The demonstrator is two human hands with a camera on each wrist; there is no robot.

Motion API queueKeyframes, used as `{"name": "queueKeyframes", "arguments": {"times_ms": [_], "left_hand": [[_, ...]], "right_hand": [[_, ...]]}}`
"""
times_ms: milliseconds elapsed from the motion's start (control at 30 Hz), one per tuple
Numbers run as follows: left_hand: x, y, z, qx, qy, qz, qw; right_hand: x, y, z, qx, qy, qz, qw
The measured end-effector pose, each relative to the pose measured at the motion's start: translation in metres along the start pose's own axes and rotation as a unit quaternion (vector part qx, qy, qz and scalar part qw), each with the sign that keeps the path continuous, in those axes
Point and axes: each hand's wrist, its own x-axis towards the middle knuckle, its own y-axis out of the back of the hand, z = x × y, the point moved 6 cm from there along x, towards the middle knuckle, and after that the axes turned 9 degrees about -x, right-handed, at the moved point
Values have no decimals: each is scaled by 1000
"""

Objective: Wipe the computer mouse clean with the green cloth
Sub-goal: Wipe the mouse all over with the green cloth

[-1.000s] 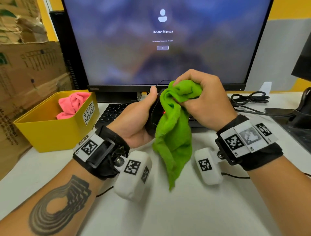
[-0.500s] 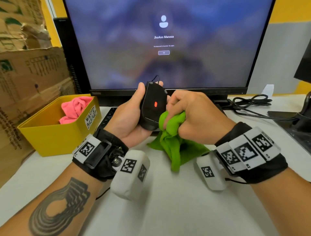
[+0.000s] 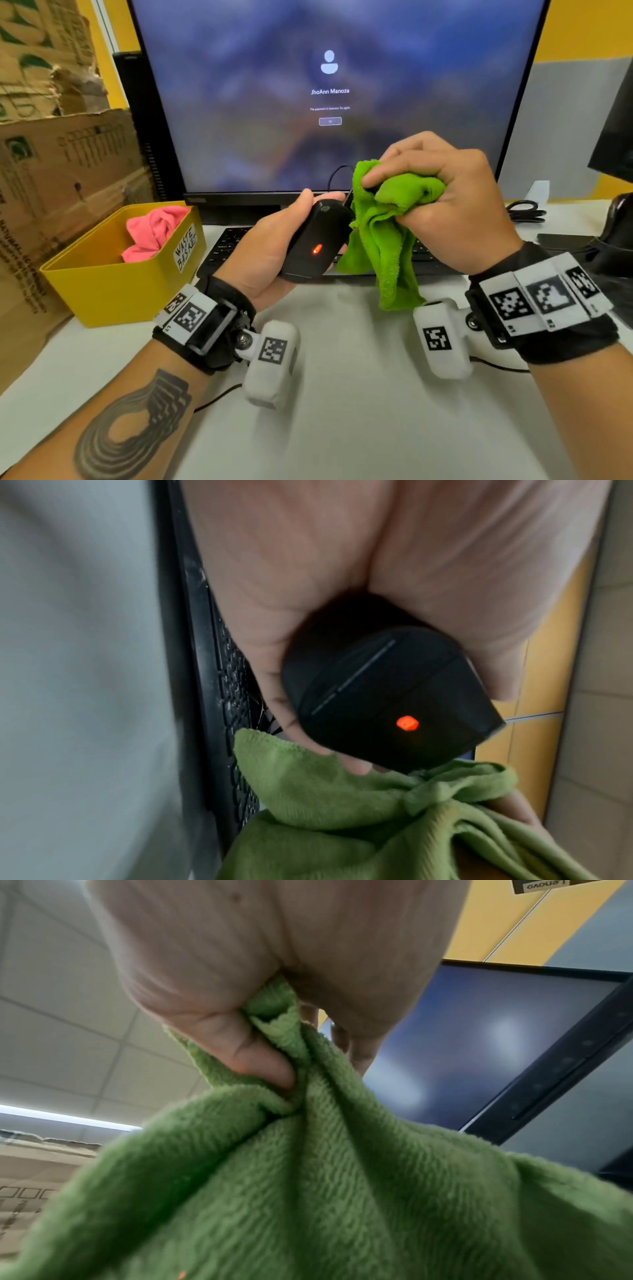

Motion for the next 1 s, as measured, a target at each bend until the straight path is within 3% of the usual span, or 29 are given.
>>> {"name": "queueKeyframes", "arguments": {"times_ms": [67,267,500,667,1000], "left_hand": [[1,-1,-4,-3,-2,-24,1000],[0,3,1,-31,-16,-11,999],[3,9,-2,-43,-44,-4,998],[5,8,-7,23,-63,2,998],[0,6,-4,-20,-83,-24,996]], "right_hand": [[-2,-7,-7,5,15,-14,1000],[-10,-37,-11,-73,71,-99,990],[-8,-29,-10,-136,96,-89,982],[-14,-40,-19,-74,98,-121,985],[-8,-21,5,-81,57,-109,989]]}}
